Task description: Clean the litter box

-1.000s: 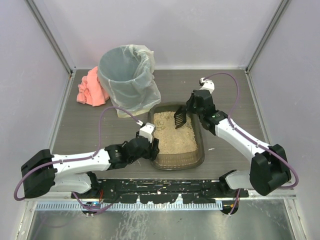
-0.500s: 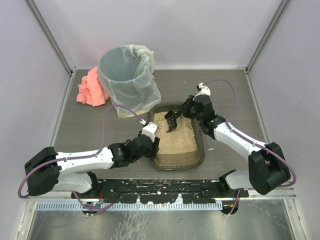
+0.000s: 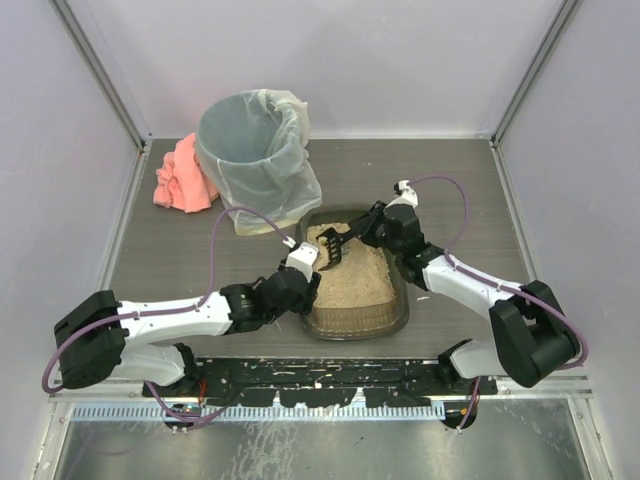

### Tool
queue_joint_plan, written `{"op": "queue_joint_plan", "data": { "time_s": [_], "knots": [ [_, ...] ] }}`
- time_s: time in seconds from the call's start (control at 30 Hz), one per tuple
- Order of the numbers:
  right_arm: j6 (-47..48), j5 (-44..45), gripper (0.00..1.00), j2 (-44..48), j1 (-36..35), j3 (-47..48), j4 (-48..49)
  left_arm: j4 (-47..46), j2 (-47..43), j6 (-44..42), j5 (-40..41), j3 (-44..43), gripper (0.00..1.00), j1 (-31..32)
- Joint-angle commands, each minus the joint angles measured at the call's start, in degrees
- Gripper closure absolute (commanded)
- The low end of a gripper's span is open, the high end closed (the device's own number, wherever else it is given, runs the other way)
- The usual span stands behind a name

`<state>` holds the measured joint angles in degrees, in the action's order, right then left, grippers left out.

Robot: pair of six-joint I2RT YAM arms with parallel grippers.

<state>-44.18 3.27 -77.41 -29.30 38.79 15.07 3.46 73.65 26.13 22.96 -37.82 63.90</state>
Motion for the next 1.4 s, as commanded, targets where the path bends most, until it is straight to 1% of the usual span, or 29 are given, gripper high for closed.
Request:
{"op": "queue_joint_plan", "data": {
  "time_s": [0.0, 0.13, 0.27, 0.4, 0.57, 0.63, 0.67, 0.73, 0.9, 1.03, 1.17, 1.37],
  "knots": [
    [-3.68, -4.01, 0.99, -2.05, -2.76, -1.85, 2.21, -1.05, 1.3, -0.48, -1.35, -1.4, 0.51, 0.17],
    [-4.05, -3.63, 0.99, -1.61, -2.78, -2.41, 2.78, -0.43, 0.96, -0.46, -1.06, -1.53, 0.48, 0.22],
    [-4.07, -0.93, 0.99, 1.77, -2.78, -3.18, 1.89, 1.33, -0.43, -0.55, -0.11, -1.88, 0.4, 0.17],
    [-3.49, 1.78, 0.99, 5.11, -2.78, -2.92, 0.02, 3.81, -5.23, -0.79, 1.38, -2.95, 0.33, 0.09],
    [-3.35, 3.11, 0.99, 7.29, -2.79, -2.54, -1.2, 8.48, -10.36, -1.61, 4.14, -4.72, 0.22, 0.03],
    [-3.36, 3.46, 0.99, 8.07, -2.69, -2.5, -1.56, 10.49, -12.79, -1.84, 5.55, -5.14, 0.15, -0.05],
    [-3.32, 3.64, 0.99, 8.48, -2.57, -2.62, -1.65, 11.69, -13.89, -1.85, 6.86, -5.33, 0.1, 0.0],
    [-3.51, 3.81, 0.99, 9.46, -2.37, -2.9, -1.75, 14.01, -16.35, -2.12, 8.48, -5.54, 0.05, 0.04],
    [-3.85, 3.38, 0.99, 12.23, -1.29, -4.33, -1.49, 18.85, -21.83, -2.54, 12.3, -5.43, 0.01, 0.0],
    [-4.25, 0.83, 0.99, 13.76, 0.49, -5.43, -0.35, 23.68, -25.08, -2.22, 15.58, -5.75, 0.0, 0.0],
    [-6.41, -3.4, 0.99, 15.25, 4.12, -7.48, 1.91, 26.74, -27.72, -1.96, 17.29, -5.59, 0.01, 0.0],
    [-8.85, -10.44, 0.99, 17.82, 10.68, -10.59, 3.78, 28.83, -31.06, -1.7, 18.83, -5.68, 0.01, 0.0]
  ]
}}
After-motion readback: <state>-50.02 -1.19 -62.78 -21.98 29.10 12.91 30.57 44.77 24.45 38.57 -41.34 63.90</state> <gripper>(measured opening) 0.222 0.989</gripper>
